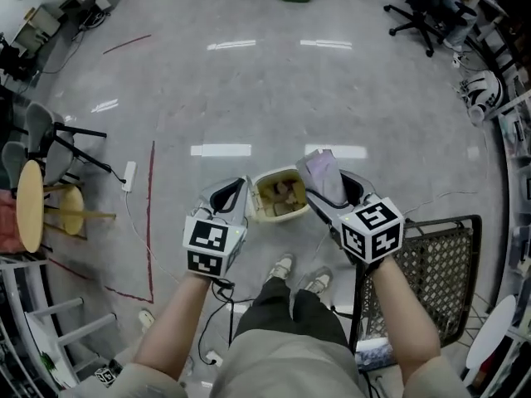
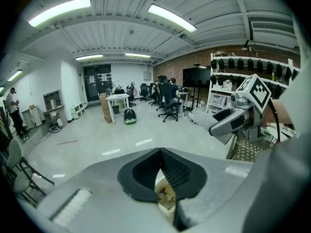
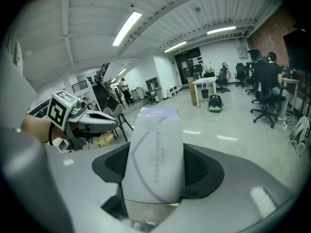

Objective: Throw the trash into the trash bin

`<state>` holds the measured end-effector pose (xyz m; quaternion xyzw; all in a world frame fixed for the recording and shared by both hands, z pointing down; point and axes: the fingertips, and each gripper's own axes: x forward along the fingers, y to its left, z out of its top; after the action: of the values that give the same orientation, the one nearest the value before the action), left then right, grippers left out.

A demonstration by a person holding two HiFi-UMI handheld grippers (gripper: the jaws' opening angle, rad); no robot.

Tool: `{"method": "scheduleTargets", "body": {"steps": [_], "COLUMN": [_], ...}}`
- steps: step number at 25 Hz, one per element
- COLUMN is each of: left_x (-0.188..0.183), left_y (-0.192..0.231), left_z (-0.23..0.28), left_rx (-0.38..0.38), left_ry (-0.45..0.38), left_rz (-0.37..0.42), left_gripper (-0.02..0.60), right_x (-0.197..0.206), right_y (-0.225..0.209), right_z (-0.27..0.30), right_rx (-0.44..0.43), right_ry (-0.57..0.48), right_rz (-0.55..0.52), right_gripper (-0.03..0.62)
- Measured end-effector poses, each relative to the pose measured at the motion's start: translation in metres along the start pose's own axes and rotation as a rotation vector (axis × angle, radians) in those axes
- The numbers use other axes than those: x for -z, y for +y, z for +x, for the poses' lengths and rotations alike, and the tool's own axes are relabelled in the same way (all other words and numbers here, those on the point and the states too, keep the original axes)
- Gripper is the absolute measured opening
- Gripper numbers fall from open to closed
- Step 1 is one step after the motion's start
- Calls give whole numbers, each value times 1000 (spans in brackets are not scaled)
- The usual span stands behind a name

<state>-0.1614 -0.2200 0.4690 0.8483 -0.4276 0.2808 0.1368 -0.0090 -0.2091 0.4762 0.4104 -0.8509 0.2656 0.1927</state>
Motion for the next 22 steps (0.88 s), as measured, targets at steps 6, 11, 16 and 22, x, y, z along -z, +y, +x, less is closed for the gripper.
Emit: {"method": "scheduleTargets", "body": {"steps": [6,11,16,22], "left_x": [57,107,160,213], "left_y": [28,49,54,59], "left_z": [35,56,77,97], "left_rx": [-2,-9,9,16], "left_ry": [94,139,205,246], "left_rz": [-83,-138,-174,-238], "left_gripper": [2,2,2,2], "right_x": [60,126,198,259], "right_y": [-9,-17,-32,-43], "right_z": [84,143,192,235], "right_rx": [-46,-59,-41,-37], "right_ry": [158,296,429,525], "right_rz": [8,4,-54,-103], "right_gripper": [310,310,311,311]}}
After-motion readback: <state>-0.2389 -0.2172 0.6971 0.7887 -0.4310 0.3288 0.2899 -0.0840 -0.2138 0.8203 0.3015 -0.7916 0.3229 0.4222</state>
